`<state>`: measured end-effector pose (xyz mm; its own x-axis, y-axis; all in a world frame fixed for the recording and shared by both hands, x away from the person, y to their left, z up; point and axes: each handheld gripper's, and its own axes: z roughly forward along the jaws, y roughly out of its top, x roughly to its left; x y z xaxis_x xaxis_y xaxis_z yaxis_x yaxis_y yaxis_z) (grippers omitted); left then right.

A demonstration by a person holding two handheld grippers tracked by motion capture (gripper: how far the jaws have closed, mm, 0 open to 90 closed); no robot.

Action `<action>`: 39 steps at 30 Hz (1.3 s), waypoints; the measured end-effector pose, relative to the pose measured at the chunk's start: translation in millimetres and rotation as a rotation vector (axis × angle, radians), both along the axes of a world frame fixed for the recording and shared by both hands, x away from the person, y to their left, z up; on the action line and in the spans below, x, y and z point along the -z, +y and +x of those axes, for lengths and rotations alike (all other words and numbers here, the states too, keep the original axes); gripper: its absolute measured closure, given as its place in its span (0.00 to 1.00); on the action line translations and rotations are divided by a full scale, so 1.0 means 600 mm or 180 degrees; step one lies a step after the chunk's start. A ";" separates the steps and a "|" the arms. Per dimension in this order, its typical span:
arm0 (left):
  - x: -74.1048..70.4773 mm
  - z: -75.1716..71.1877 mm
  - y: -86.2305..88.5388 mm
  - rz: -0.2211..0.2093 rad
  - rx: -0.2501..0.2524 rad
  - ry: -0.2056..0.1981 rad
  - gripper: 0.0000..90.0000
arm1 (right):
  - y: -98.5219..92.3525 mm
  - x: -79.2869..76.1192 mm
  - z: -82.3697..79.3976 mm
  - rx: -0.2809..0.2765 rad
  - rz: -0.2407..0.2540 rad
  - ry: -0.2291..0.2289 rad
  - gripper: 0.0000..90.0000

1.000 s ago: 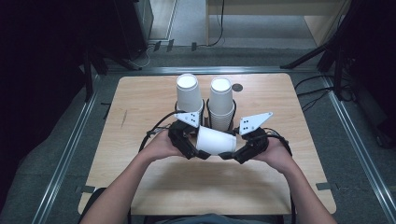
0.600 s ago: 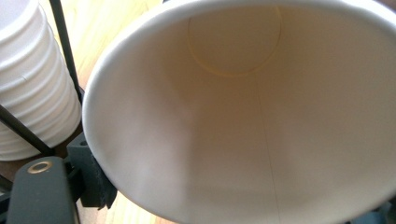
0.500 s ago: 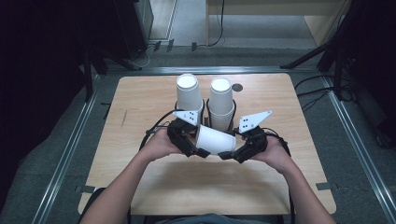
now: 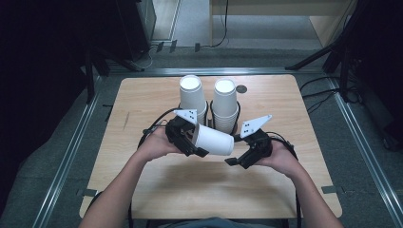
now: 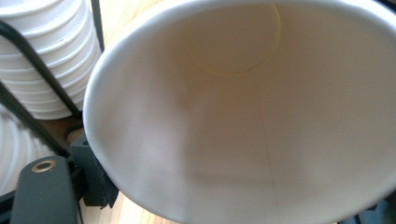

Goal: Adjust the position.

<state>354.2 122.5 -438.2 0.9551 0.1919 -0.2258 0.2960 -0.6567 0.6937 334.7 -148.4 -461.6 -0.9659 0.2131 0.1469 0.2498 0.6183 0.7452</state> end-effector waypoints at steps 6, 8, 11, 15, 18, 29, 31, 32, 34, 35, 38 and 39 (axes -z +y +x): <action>-0.003 -0.005 -0.010 0.0313 -0.0004 -0.0057 0.15 | -0.003 0.006 -0.001 0.0013 -0.0188 -0.0090 0.15; -0.001 -0.004 -0.013 0.0392 0.0016 -0.0050 0.15 | -0.003 0.008 -0.001 0.0021 -0.0226 -0.0100 0.15; 0.001 -0.002 -0.016 0.0506 0.0009 -0.0063 0.15 | -0.003 0.011 -0.002 0.0014 -0.0264 -0.0104 0.15; 0.004 0.002 -0.020 0.0611 -0.0025 -0.0049 0.15 | -0.004 0.012 -0.002 0.0044 -0.0275 -0.0095 0.15; 0.007 0.005 -0.023 0.0685 -0.0031 -0.0034 0.15 | -0.004 0.014 -0.001 0.0067 -0.0277 -0.0093 0.15; 0.024 0.008 -0.041 0.0978 -0.0009 0.0005 0.15 | 0.006 0.023 -0.001 0.0082 -0.0351 -0.0123 0.15; 0.028 0.008 -0.046 0.1058 0.0017 0.0000 0.15 | 0.009 0.025 -0.001 0.0078 -0.0373 -0.0105 0.15; 0.029 0.007 -0.048 0.1090 0.0016 -0.0009 0.15 | 0.011 0.027 -0.001 0.0064 -0.0383 -0.0114 0.15; 0.031 0.006 -0.051 0.1125 0.0022 0.0004 0.15 | 0.017 0.031 -0.001 0.0048 -0.0422 -0.0110 0.15; 0.032 0.005 -0.053 0.1139 0.0020 0.0002 0.15 | 0.017 0.031 -0.001 0.0048 -0.0422 -0.0110 0.15; 0.033 0.004 -0.058 0.1181 0.0048 0.0006 0.15 | 0.026 0.035 -0.003 0.0012 -0.0443 -0.0109 0.15; 0.033 0.003 -0.060 0.1188 0.0046 0.0002 0.15 | 0.028 0.036 -0.003 0.0005 -0.0445 -0.0108 0.15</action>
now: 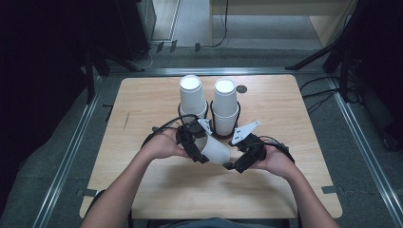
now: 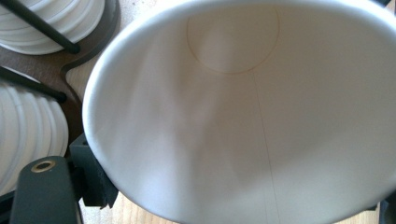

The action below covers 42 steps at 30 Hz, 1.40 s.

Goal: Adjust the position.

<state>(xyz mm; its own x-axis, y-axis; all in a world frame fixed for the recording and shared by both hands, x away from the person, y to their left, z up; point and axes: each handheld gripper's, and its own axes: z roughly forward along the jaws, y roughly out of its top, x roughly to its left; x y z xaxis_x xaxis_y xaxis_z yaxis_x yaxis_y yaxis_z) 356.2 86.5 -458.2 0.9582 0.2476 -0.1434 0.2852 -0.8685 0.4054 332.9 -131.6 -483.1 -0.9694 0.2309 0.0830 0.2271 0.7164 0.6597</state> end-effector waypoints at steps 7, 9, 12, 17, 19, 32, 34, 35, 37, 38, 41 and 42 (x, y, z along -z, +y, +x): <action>0.004 -0.005 -0.013 0.0030 0.0039 0.0037 0.14 | 0.019 0.008 0.000 -0.0031 -0.0024 -0.0003 0.15; 0.006 -0.008 -0.017 0.0043 0.0074 0.0052 0.14 | 0.026 0.010 -0.002 -0.0057 -0.0034 -0.0011 0.15; 0.007 -0.013 -0.026 0.0048 0.0143 0.0050 0.14 | 0.034 0.013 -0.005 -0.0107 -0.0061 -0.0017 0.15; 0.008 -0.017 -0.033 0.0081 0.0148 0.0066 0.13 | 0.041 0.015 -0.009 -0.0155 -0.0112 -0.0040 0.24; 0.009 -0.016 -0.032 0.0078 0.0155 0.0077 0.12 | 0.042 0.015 -0.010 -0.0156 -0.0137 -0.0049 0.24; -0.009 -0.015 -0.009 -0.0402 -0.0037 -0.0101 0.00 | 0.020 -0.004 -0.002 -0.0035 0.0108 -0.0114 0.24; -0.012 -0.014 -0.005 -0.0493 -0.0088 -0.0131 0.00 | 0.016 -0.007 0.000 0.0007 0.0156 -0.0108 0.24; -0.013 -0.014 -0.002 -0.0528 -0.0096 -0.0149 0.00 | 0.014 -0.008 0.001 0.0013 0.0173 -0.0103 0.24; -0.016 -0.012 0.003 -0.0620 -0.0129 -0.0142 0.00 | 0.011 -0.009 0.002 0.0035 0.0214 -0.0105 0.24; -0.017 -0.011 0.006 -0.0651 -0.0125 -0.0157 0.00 | 0.009 -0.011 0.003 0.0047 0.0229 -0.0112 0.24; -0.020 -0.010 0.011 -0.0708 -0.0172 -0.0183 0.00 | 0.004 -0.015 0.004 0.0096 0.0290 -0.0095 0.24; -0.021 -0.010 0.013 -0.0748 -0.0191 -0.0164 0.00 | 0.002 -0.016 0.005 0.0101 0.0305 -0.0092 0.24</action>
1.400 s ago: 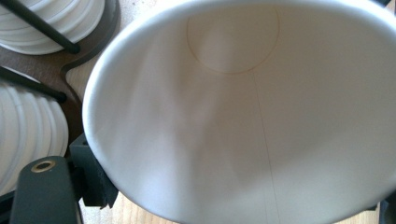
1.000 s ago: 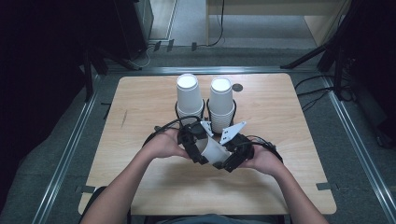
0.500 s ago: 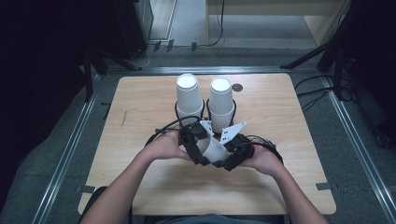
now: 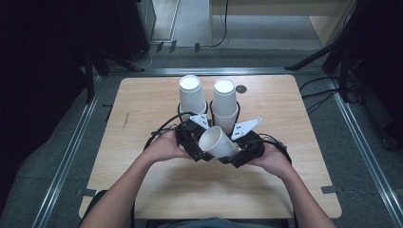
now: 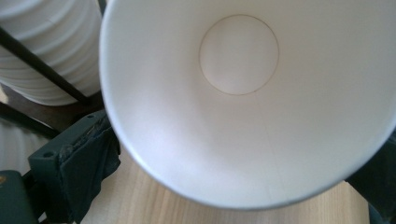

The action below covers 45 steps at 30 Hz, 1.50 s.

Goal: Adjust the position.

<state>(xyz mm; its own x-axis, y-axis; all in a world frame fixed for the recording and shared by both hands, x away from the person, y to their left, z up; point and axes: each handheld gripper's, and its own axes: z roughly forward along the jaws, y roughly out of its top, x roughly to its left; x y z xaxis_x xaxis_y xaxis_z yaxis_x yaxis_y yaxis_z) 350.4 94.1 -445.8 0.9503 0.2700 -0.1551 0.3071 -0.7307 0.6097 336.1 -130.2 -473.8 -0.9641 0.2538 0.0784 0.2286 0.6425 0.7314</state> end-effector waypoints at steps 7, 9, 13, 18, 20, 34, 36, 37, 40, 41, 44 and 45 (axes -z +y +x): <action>-0.005 -0.002 0.008 -0.0121 -0.0075 -0.0096 0.00 | -0.013 -0.007 0.003 0.0072 0.0088 0.0041 0.24; -0.004 -0.001 0.010 -0.0143 -0.0095 -0.0076 0.00 | -0.018 -0.011 0.006 0.0103 0.0115 0.0021 0.24; -0.003 0.000 0.015 -0.0186 -0.0126 -0.0048 0.00 | -0.026 -0.016 0.009 0.0142 0.0164 0.0007 0.24; -0.005 -0.003 0.020 -0.0344 -0.0229 -0.0036 0.00 | -0.034 -0.023 0.011 0.0199 0.0232 -0.0048 0.24; -0.006 -0.003 0.020 -0.0448 -0.0255 -0.0014 0.00 | -0.035 -0.025 0.012 0.0207 0.0289 -0.0071 0.24; -0.011 -0.004 0.008 -0.0746 -0.0445 -0.0045 0.00 | -0.006 -0.016 0.006 0.0105 0.0352 -0.0011 0.24; -0.012 -0.006 0.007 -0.0788 -0.0441 -0.0034 0.06 | -0.001 -0.013 0.006 0.0106 0.0336 0.0001 0.24; -0.012 -0.006 0.006 -0.0799 -0.0452 -0.0031 0.06 | 0.001 -0.012 0.006 0.0098 0.0353 -0.0004 0.24; -0.009 -0.003 0.007 -0.0851 -0.0475 0.0060 0.05 | 0.005 -0.010 0.005 0.0102 0.0363 0.0019 0.24; -0.009 -0.002 0.007 -0.0859 -0.0485 0.0075 0.05 | 0.005 -0.010 0.005 0.0107 0.0363 0.0018 0.24; -0.010 -0.004 0.007 -0.0838 -0.0486 0.0048 0.08 | 0.007 -0.009 0.005 0.0113 0.0354 0.0020 0.24; -0.010 -0.004 0.007 -0.0834 -0.0479 0.0042 0.09 | 0.007 -0.008 0.004 0.0111 0.0348 0.0011 0.24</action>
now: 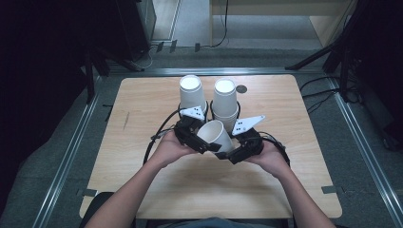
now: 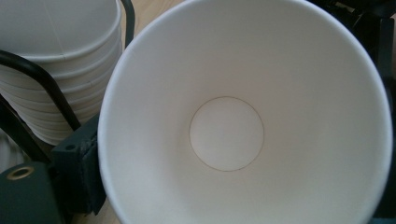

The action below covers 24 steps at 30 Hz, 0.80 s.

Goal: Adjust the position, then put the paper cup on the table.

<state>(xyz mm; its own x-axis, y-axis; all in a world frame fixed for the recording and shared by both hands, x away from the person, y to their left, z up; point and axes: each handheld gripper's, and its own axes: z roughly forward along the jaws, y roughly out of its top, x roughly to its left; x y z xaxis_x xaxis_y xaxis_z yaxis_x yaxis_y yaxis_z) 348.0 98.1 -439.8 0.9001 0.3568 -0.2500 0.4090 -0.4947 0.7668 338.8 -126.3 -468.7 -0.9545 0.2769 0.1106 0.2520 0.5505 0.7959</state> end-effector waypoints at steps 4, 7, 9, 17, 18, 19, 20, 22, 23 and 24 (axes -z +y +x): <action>0.000 0.000 0.001 0.0016 0.0009 0.0024 0.13 | -0.001 0.001 0.001 0.0005 -0.0026 0.0010 0.24; 0.000 0.000 0.000 0.0034 0.0024 0.0054 0.15 | -0.001 0.002 0.001 -0.0007 -0.0031 0.0024 0.23; 0.000 0.000 0.000 0.0057 0.0048 0.0056 0.15 | 0.000 0.003 0.000 -0.0013 -0.0042 0.0053 0.23; -0.002 0.003 0.007 0.0067 0.0043 0.0054 0.15 | -0.007 0.001 0.002 0.0046 -0.0079 0.0170 0.15; -0.002 0.003 0.008 0.0069 0.0048 0.0057 0.15 | -0.009 0.002 0.002 0.0059 -0.0107 0.0194 0.15; -0.002 0.004 0.009 0.0073 0.0040 0.0051 0.15 | -0.010 0.003 0.002 0.0070 -0.0141 0.0209 0.15; -0.002 0.005 0.009 0.0086 0.0043 0.0051 0.15 | -0.011 0.004 0.002 0.0077 -0.0164 0.0195 0.15; -0.001 0.006 0.011 0.0113 0.0049 0.0057 0.15 | -0.014 0.006 -0.001 0.0104 -0.0233 0.0231 0.15; -0.001 0.006 0.012 0.0125 0.0051 0.0056 0.15 | -0.017 0.007 -0.003 0.0113 -0.0246 0.0190 0.15; -0.001 0.006 0.014 0.0138 0.0040 0.0039 0.15 | -0.019 0.007 -0.005 0.0096 -0.0243 0.0200 0.15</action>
<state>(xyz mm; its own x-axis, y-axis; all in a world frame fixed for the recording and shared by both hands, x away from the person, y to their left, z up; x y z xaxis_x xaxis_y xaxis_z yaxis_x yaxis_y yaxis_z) 351.5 106.3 -439.3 0.9016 0.3561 -0.2456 0.4118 -0.5327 0.7394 336.0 -137.9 -473.2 -0.9375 0.3153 0.1473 0.3173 0.6005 0.7340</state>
